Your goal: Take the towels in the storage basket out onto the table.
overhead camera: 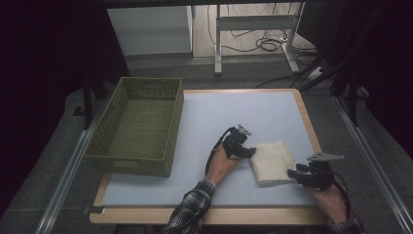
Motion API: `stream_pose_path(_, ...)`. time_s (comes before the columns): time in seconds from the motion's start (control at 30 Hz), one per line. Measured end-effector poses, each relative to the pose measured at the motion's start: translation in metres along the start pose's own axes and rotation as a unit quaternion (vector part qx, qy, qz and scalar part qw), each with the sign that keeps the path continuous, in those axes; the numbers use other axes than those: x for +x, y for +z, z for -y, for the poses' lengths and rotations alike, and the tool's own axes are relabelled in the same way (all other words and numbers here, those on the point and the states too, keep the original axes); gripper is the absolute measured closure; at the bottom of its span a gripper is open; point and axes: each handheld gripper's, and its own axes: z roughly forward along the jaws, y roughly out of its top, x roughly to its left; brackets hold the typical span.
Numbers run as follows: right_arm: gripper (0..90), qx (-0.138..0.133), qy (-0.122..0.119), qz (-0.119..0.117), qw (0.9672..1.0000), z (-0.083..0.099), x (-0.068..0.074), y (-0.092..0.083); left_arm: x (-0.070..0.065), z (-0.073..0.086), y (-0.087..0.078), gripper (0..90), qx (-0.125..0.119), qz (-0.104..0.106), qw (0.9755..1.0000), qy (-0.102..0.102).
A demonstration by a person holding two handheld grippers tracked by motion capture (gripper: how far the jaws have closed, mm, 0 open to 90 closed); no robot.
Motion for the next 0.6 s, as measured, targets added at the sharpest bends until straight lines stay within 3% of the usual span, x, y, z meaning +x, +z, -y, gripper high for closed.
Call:
stream_pose_path(0.2, 77.1, 0.008, 0.015, -0.035, 0.9992, -0.001, 0.001, 0.001, -0.004, 0.001, -0.001, 58.5, -0.002, 0.021, 0.9998, -0.007)
stream_pose_path(0.3, 80.8, 0.01, 0.02, -0.043, 0.9988, -0.001, 0.002, 0.002, -0.004, 0.002, 0.0, 78.4, -0.007, 0.053, 0.9985, -0.013)
stream_pose_path(0.37, 81.8, 0.015, 0.02, -0.047, 0.9986, -0.003, 0.001, 0.001, -0.004, 0.002, 0.0, 81.9, -0.008, 0.054, 0.9984, -0.014)
stream_pose_path(0.47, 82.5, 0.019, 0.017, -0.048, 0.9985, -0.005, 0.003, 0.0, -0.006, 0.0, -0.003, 83.5, -0.008, 0.04, 0.9992, 0.004)
stream_pose_path(0.6, 82.5, 0.005, 0.014, -0.061, 0.998, -0.01, 0.007, -0.005, -0.004, -0.005, -0.013, 83.6, -0.022, 0.03, 0.9992, 0.013)
